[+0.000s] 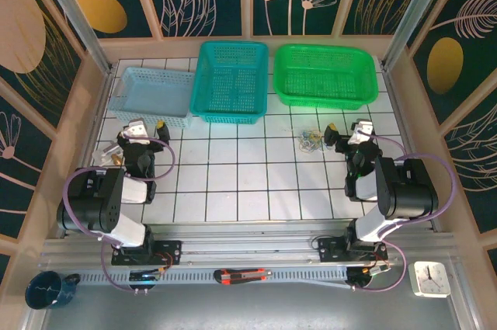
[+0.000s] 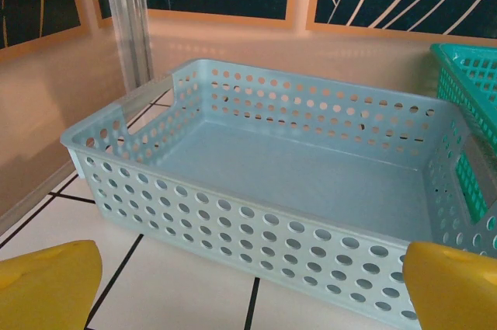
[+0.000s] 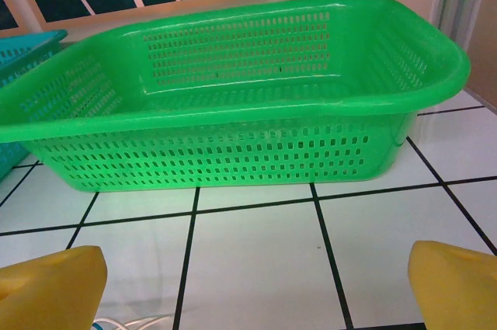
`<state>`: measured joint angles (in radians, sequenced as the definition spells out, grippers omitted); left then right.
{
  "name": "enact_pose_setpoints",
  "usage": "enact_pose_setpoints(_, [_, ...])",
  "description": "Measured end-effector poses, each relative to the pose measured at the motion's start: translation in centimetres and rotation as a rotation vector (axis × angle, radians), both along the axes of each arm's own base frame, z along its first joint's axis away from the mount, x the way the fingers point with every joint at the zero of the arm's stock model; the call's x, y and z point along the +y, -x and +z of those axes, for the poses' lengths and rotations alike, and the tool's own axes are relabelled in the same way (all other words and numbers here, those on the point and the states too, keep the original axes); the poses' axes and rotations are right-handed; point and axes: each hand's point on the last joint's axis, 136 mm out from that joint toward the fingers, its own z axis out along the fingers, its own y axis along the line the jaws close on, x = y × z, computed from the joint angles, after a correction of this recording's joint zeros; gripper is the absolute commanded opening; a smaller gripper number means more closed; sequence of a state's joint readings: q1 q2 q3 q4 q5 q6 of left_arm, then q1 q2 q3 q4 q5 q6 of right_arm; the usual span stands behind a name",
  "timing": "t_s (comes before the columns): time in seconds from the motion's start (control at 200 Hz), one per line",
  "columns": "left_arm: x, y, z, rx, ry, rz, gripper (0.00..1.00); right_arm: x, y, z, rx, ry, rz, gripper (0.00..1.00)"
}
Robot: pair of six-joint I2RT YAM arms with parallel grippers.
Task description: Untangle the cables
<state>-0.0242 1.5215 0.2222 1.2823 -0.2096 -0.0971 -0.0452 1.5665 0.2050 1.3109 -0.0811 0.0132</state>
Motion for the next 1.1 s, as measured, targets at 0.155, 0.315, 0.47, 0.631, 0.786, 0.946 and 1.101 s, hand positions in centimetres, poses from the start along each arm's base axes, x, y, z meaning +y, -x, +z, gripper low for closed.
enact_pose_setpoints(0.155, [0.0,0.0,0.0,0.000,0.000,0.000,0.99,0.0,0.0,0.0,0.000,0.000,0.000,0.99])
enact_pose_setpoints(0.315, [-0.1,0.0,0.0,0.000,0.000,-0.003,0.99,0.0,0.0,0.0,0.000,0.000,0.000,0.99])
enact_pose_setpoints(0.47, [-0.3,-0.1,0.0,0.002,-0.005,-0.021,0.99,0.0,0.0,0.0,0.000,0.000,0.000,0.99])
enact_pose_setpoints(0.631, [-0.4,-0.1,0.0,0.002,-0.005,-0.022,0.99,0.0,0.0,0.0,0.000,0.000,0.000,0.99])
enact_pose_setpoints(0.786, [0.2,0.0,0.0,0.001,-0.007,0.009,0.99,0.0,0.0,0.0,0.000,0.000,0.000,0.99])
enact_pose_setpoints(0.946, [0.6,0.2,-0.1,0.003,-0.003,0.035,0.99,0.0,0.0,0.0,0.000,0.000,0.000,0.99])
enact_pose_setpoints(1.101, [0.6,0.2,-0.1,0.003,-0.003,0.038,0.99,0.0,0.0,0.0,0.000,0.000,0.000,0.99])
